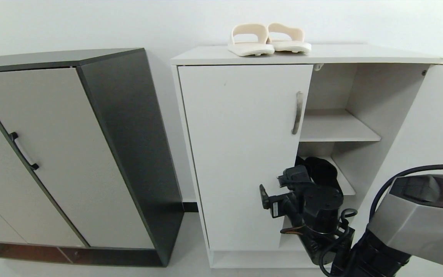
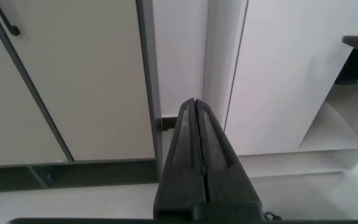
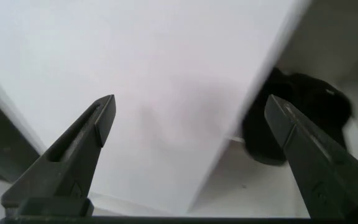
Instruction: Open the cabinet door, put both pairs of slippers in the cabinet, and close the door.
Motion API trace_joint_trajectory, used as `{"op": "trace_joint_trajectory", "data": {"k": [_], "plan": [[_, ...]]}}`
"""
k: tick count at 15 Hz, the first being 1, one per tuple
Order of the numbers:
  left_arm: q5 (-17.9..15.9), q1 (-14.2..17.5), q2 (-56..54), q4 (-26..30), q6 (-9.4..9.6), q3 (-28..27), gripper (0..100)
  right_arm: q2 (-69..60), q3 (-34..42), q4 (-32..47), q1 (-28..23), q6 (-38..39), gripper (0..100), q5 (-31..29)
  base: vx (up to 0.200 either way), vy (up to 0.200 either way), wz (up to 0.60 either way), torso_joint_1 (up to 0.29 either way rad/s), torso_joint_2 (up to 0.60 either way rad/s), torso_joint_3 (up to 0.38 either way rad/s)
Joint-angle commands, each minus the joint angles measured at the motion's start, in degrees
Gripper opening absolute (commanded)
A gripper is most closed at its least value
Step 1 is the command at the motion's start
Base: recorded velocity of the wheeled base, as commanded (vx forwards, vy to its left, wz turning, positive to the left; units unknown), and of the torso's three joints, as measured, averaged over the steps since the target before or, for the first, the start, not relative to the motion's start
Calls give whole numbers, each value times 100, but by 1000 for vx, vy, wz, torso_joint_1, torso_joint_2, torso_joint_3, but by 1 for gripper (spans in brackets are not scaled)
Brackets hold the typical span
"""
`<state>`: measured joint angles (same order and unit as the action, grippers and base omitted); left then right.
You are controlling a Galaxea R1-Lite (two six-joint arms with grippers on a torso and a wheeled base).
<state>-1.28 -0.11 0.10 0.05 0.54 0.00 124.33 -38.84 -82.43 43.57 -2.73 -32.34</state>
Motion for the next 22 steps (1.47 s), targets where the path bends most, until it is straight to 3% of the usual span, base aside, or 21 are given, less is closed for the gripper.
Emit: {"op": "trace_joint_trajectory", "data": {"k": [1,19,22], "plan": [[5,2,8,-5,-1,0,0,38,34,-18,-6,-26,100,9,0,0,0,0,0,0],[5,2,8,-5,-1,0,0,188,289,-291,-6,-158,100,290,0,0,0,0,0,0],[5,2,8,-5,-1,0,0,179,289,-291,-6,-158,100,290,0,0,0,7,-167,-271]]}}
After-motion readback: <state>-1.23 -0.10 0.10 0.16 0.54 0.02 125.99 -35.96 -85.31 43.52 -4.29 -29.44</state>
